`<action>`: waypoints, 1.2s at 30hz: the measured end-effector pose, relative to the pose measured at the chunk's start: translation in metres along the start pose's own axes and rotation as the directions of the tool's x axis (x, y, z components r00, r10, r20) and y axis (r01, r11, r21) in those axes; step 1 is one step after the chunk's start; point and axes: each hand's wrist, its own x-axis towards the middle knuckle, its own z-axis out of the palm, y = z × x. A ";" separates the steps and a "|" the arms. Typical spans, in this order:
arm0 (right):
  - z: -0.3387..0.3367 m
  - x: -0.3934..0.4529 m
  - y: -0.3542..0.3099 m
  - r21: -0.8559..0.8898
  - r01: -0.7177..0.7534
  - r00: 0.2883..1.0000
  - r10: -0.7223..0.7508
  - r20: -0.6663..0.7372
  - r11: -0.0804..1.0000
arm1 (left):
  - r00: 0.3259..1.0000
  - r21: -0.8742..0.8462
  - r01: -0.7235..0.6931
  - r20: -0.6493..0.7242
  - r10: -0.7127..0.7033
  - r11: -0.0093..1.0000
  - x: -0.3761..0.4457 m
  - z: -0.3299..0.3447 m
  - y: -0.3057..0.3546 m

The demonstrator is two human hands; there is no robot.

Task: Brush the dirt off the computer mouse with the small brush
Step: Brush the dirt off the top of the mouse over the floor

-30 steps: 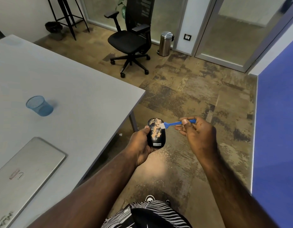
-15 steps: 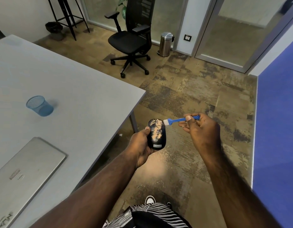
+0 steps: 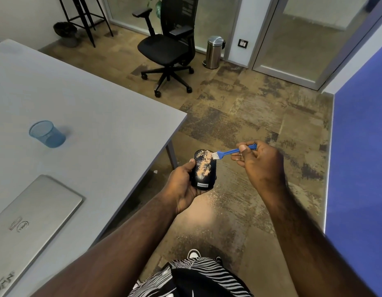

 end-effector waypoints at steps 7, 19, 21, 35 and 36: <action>-0.004 0.003 0.004 -0.010 -0.005 1.000 0.005 0.023 1.000 | 1.000 -0.026 0.012 0.022 -0.011 1.000 0.002 0.004 -0.005; -0.007 0.012 0.004 -0.024 -0.016 1.000 0.016 -0.013 1.000 | 1.000 -0.008 0.002 0.023 -0.002 1.000 0.003 0.010 -0.011; -0.008 0.012 0.004 0.003 -0.005 1.000 0.005 -0.014 1.000 | 1.000 0.012 0.004 0.022 -0.005 1.000 0.003 0.010 -0.011; -0.005 0.017 0.003 -0.069 0.025 0.999 -0.026 -0.018 0.997 | 1.000 0.063 -0.003 0.005 0.002 0.998 -0.003 0.014 -0.013; -0.005 0.017 0.002 -0.041 0.025 0.999 -0.025 -0.020 0.999 | 1.000 0.066 -0.005 0.004 0.004 0.998 -0.004 0.015 -0.013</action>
